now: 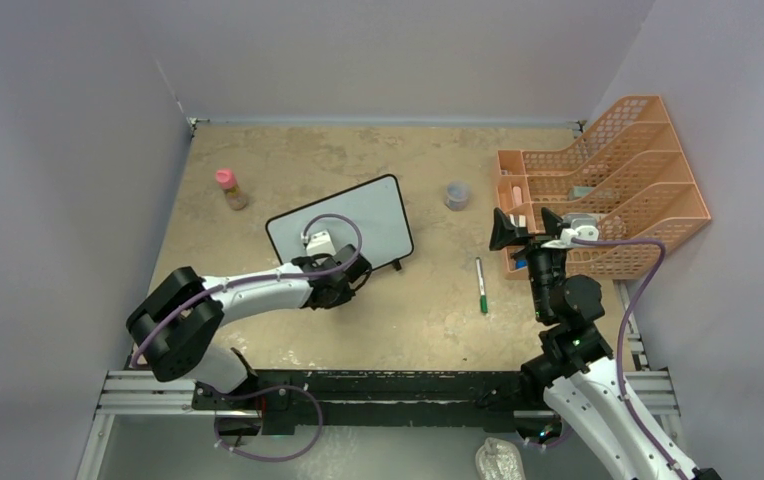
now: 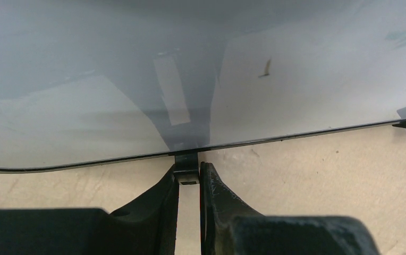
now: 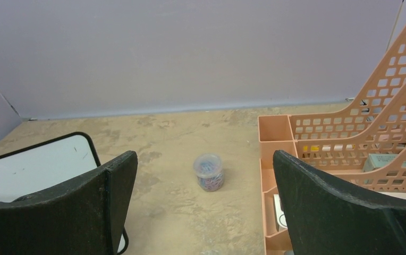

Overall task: Write a sentence on the whiteboard
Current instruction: Move the whiteboard to the center of the board.

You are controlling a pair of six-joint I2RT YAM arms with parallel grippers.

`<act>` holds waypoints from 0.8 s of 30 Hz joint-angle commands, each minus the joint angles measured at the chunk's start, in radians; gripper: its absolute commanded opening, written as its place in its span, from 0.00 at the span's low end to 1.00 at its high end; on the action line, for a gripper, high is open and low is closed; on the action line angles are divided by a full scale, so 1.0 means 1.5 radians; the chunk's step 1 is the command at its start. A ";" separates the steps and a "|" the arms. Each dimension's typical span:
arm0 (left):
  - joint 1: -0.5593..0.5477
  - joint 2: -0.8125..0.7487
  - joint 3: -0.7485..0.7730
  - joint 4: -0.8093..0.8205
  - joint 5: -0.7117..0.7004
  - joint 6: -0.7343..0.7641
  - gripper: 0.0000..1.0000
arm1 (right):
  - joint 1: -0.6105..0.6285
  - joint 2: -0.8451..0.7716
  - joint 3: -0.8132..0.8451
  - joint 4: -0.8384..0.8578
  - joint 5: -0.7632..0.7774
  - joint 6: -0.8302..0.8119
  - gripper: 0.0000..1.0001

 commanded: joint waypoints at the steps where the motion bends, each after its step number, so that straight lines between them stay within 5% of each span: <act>1: -0.040 0.006 0.009 -0.010 0.004 -0.075 0.00 | 0.004 -0.004 0.019 0.017 0.020 -0.012 0.99; 24: -0.134 0.125 0.106 0.012 0.026 -0.132 0.00 | 0.005 -0.019 0.017 0.015 0.011 -0.007 0.99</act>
